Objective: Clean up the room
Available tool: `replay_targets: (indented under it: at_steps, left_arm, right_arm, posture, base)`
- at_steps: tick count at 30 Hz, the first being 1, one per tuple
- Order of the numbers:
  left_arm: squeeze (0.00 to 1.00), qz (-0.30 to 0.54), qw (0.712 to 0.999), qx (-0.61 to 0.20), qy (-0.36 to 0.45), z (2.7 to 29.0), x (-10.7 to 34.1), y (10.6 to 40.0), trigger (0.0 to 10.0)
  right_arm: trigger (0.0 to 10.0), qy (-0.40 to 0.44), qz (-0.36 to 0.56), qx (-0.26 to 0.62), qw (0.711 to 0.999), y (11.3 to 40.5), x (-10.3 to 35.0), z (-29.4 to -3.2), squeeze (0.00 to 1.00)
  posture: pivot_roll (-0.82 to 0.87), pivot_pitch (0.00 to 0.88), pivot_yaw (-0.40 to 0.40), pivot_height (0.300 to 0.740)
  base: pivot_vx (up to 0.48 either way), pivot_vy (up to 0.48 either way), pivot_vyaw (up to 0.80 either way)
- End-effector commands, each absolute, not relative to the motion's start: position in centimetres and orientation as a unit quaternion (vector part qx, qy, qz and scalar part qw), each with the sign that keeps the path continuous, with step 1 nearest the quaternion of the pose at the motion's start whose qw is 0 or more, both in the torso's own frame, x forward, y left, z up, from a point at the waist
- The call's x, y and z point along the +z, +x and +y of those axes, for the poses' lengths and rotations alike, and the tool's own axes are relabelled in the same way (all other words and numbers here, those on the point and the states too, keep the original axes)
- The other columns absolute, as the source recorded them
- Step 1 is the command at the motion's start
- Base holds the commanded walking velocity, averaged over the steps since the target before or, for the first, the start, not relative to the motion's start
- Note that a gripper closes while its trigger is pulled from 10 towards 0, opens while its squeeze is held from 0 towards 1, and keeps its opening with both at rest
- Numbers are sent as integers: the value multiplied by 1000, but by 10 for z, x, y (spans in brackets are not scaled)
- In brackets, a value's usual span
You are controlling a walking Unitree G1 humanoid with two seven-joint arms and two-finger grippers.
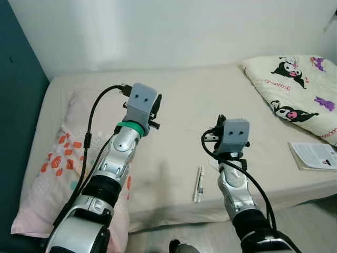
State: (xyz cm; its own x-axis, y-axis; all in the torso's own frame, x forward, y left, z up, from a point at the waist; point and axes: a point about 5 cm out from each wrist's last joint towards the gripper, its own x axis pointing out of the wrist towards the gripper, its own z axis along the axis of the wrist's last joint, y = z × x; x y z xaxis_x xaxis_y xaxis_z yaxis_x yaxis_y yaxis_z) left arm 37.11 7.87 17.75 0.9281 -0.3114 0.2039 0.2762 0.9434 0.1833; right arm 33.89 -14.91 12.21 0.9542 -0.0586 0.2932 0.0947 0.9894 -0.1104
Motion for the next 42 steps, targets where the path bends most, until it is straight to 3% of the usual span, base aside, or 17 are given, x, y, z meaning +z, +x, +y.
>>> replay_targets:
  at_steps: [1,15,35,42]
  left_arm:
    - [0,-102,980,-152,81,80,171,371,10000]
    - [0,-103,979,-154,82,80,171,370,10000]
    - [0,-104,979,-154,81,78,170,370,10000]
    - [0,-115,977,-156,95,77,171,368,10000]
  right_arm:
    - [10000,-60,-137,-39,988,337,117,-149,0]
    - [10000,-60,-136,-42,988,336,115,-150,0]
    - [10000,-60,-135,-42,988,336,115,-151,0]
    - [10000,-61,-134,-43,988,336,115,-151,0]
  posture:
    - [-139,15,46,736]
    - [-141,22,48,736]
    - [-142,26,46,736]
    - [-143,29,45,736]
  base:
    - [0,480,0]
    - [0,456,0]
    - [0,256,0]
    - [0,-35,0]
